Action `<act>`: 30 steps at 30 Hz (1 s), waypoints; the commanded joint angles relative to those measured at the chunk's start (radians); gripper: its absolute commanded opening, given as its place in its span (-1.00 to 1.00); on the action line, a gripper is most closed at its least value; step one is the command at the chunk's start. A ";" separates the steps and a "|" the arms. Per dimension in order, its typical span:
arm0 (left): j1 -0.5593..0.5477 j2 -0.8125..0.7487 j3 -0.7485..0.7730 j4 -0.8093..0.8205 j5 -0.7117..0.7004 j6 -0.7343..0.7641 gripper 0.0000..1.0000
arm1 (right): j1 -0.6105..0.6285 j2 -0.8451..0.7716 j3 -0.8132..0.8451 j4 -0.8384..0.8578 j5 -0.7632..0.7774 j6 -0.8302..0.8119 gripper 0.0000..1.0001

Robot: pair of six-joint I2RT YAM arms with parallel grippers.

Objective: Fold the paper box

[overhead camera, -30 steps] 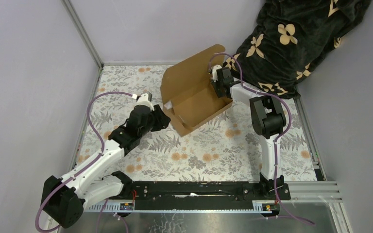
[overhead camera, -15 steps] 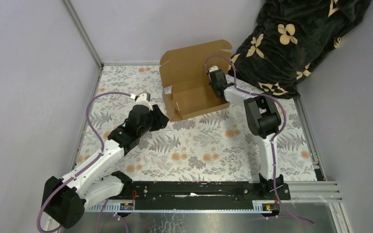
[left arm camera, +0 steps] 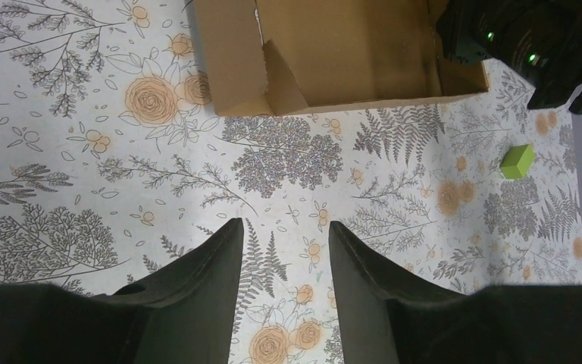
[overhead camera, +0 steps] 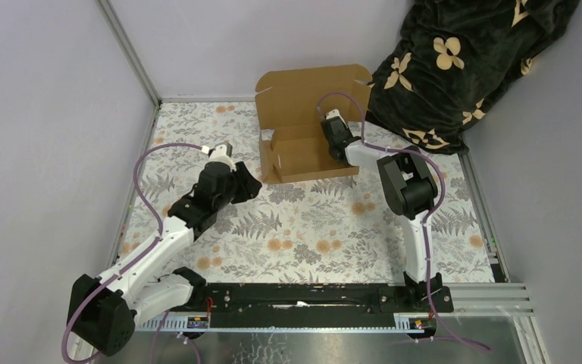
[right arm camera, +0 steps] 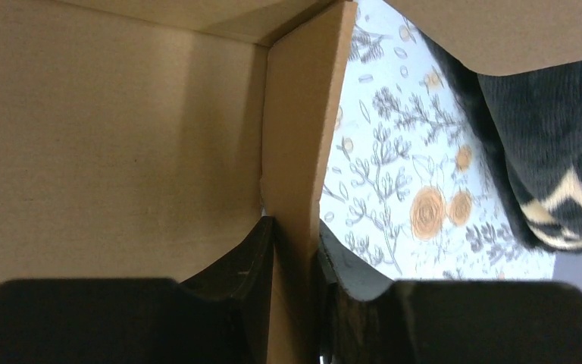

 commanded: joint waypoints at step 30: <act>0.007 -0.003 -0.023 0.090 0.042 0.016 0.05 | 0.008 -0.083 0.028 -0.031 -0.108 0.294 0.31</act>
